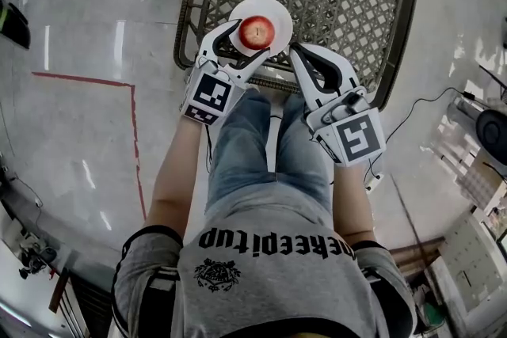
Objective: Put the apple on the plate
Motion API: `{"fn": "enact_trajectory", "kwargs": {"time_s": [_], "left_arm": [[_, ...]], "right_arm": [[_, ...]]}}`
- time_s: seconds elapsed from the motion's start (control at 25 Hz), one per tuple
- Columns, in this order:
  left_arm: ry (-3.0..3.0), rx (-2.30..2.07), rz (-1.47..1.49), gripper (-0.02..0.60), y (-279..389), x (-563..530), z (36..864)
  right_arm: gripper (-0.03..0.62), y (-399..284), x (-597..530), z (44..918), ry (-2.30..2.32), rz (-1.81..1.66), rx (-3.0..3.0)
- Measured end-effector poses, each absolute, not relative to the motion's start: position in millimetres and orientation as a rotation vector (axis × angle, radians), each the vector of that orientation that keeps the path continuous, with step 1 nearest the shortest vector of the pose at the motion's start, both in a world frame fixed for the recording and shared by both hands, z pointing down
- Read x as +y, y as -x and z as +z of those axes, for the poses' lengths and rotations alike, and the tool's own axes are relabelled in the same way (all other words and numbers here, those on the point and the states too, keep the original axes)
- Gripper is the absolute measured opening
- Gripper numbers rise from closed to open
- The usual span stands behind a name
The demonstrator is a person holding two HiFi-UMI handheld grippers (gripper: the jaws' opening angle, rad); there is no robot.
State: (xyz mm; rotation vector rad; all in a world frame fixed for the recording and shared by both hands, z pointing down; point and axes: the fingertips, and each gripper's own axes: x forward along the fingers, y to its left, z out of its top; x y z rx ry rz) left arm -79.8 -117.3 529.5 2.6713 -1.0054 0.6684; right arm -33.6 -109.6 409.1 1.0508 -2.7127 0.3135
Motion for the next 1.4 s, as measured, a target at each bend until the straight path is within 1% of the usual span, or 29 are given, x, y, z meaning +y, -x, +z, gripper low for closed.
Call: {"fn": "enact_trajectory", "kwargs": {"time_s": [0.04, 0.12, 0.16, 0.28, 0.32, 0.4, 0.56, 1.4], "left_arm": [[-2.674, -1.023, 0.656, 0.319, 81, -117, 524], [-2.673, -1.063, 0.632, 0.210, 86, -115, 506], [-2.670, -1.082, 0.620, 0.170, 88, -113, 491], [-2.659, -1.139, 0.584, 0.106, 95, -106, 452], [-2.658, -1.163, 0.573, 0.077, 97, -105, 445], [-2.656, -1.206, 0.547, 0.043, 98, -106, 441], [-2.646, -1.266, 0.490, 0.011, 100, -105, 435], [-2.604, -1.509, 0.300, 0.012, 100, -74, 329]], "right_arm": [[0.012, 35, -110, 407, -1.044, 0.309, -2.718], [0.012, 39, -109, 394, -1.029, 0.301, -2.731], [0.012, 41, -106, 383, -1.021, 0.297, -2.739], [0.012, 46, -100, 351, -0.996, 0.280, -2.767], [0.012, 47, -99, 347, -0.985, 0.270, -2.777], [0.012, 48, -100, 349, -0.962, 0.253, -2.790], [0.012, 50, -100, 354, -0.919, 0.230, -2.808], [0.012, 71, -87, 309, -0.660, 0.109, -2.921]]}}
